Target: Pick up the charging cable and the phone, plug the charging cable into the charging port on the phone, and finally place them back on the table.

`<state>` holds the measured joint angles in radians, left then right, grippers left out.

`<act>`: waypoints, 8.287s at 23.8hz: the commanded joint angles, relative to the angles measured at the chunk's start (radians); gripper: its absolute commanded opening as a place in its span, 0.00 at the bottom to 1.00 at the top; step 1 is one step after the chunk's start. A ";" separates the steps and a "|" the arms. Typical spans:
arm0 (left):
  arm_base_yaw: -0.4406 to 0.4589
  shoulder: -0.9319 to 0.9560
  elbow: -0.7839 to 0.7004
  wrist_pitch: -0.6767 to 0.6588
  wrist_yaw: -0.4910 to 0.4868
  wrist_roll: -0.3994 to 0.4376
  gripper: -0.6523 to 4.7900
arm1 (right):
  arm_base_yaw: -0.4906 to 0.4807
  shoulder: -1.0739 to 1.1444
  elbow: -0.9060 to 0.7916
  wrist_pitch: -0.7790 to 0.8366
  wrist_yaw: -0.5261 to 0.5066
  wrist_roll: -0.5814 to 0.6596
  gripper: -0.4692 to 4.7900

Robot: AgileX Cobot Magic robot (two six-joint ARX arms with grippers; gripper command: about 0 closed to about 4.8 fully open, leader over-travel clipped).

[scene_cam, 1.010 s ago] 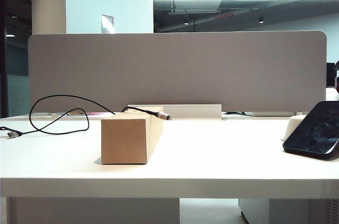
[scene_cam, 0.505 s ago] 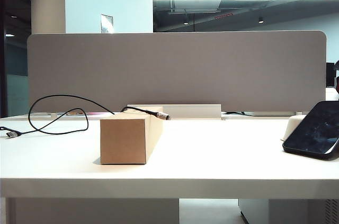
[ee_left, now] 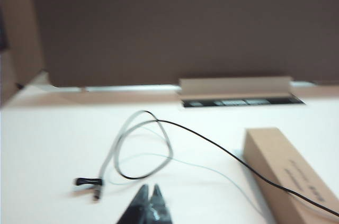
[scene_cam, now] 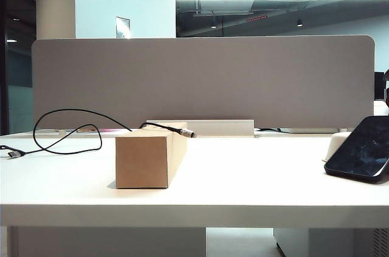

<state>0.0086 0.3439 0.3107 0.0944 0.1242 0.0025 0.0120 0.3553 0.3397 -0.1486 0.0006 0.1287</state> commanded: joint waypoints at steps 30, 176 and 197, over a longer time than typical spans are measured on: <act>-0.414 0.906 0.609 -0.203 0.212 0.353 0.20 | -0.048 0.613 0.077 0.067 -0.208 0.381 0.73; -0.736 1.626 1.634 -1.012 0.750 0.500 0.11 | -0.089 0.664 0.232 0.890 -0.811 0.718 0.08; -0.674 1.628 1.634 -0.809 1.202 0.343 0.11 | -0.087 0.652 0.238 1.044 -0.856 0.971 0.08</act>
<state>-0.6617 1.9770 1.9373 -0.7521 1.2995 0.3908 -0.0772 1.0115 0.5697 0.8433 -0.8650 1.0897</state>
